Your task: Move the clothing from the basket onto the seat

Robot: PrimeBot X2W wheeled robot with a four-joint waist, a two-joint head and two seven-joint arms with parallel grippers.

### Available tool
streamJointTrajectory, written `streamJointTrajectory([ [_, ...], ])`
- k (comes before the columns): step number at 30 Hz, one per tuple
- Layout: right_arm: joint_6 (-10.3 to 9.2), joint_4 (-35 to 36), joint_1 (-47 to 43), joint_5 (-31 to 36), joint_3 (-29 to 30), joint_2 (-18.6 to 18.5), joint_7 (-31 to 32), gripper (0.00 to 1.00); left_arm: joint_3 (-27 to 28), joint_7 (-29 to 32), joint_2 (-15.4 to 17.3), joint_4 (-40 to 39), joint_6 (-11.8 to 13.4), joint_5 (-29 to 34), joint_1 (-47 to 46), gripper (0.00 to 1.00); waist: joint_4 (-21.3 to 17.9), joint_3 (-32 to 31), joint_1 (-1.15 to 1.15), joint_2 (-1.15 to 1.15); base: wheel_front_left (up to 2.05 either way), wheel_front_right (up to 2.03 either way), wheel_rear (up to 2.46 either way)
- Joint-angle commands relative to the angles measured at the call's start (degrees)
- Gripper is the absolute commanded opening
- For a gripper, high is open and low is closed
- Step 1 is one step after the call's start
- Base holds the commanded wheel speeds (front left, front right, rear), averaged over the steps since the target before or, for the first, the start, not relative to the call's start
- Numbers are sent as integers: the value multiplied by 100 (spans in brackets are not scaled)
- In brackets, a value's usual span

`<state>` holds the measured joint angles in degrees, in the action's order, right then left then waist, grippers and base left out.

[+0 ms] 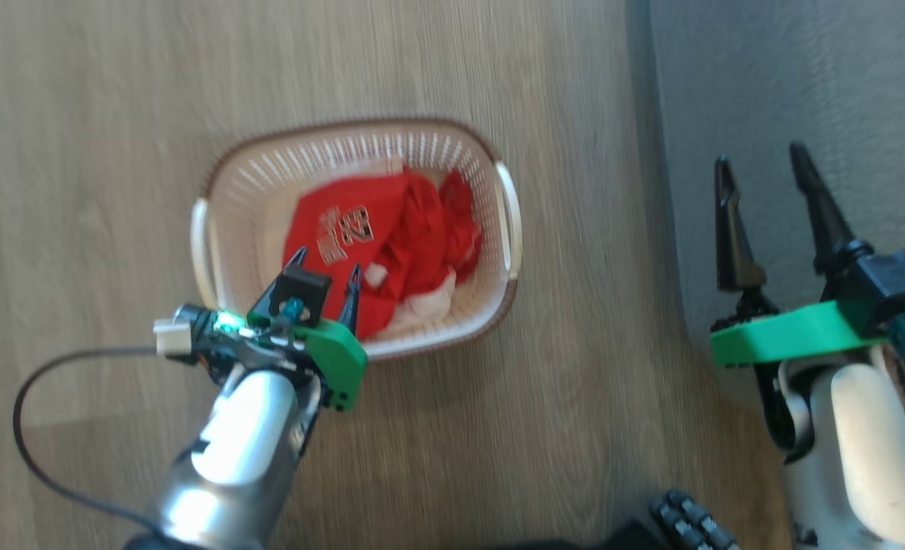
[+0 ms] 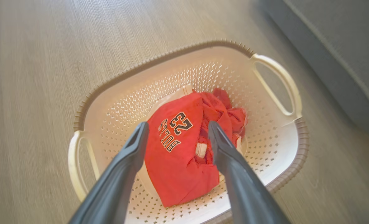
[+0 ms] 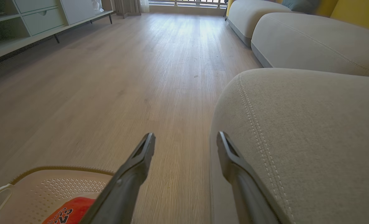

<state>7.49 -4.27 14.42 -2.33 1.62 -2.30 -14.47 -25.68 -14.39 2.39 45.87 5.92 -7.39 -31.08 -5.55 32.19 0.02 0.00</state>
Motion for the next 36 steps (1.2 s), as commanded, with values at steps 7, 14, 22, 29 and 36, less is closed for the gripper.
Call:
streamJointTrajectory([
  [7,0,532,233,-61,-151,-58,-52,100,-153,-61,49,1356,-214,175,-1126,100,-286,1381,-2,0,0,0,0],
  [14,0,562,385,-166,-166,-58,-52,100,-327,123,49,2399,-349,60,-2104,100,-461,1953,-2,0,0,0,0],
  [22,0,576,546,-423,-303,-58,-52,100,-464,926,53,2723,-309,-74,-2672,100,-641,2299,-2,0,0,0,0],
  [29,0,636,580,-566,-450,-58,-52,100,-504,1539,113,2792,-34,-87,-2831,100,-776,2435,-2,0,0,0,0],
  [36,0,675,510,-635,-545,-58,-52,100,-552,1986,205,2805,50,-125,-2834,100,-877,2480,-2,0,0,0,0],
])
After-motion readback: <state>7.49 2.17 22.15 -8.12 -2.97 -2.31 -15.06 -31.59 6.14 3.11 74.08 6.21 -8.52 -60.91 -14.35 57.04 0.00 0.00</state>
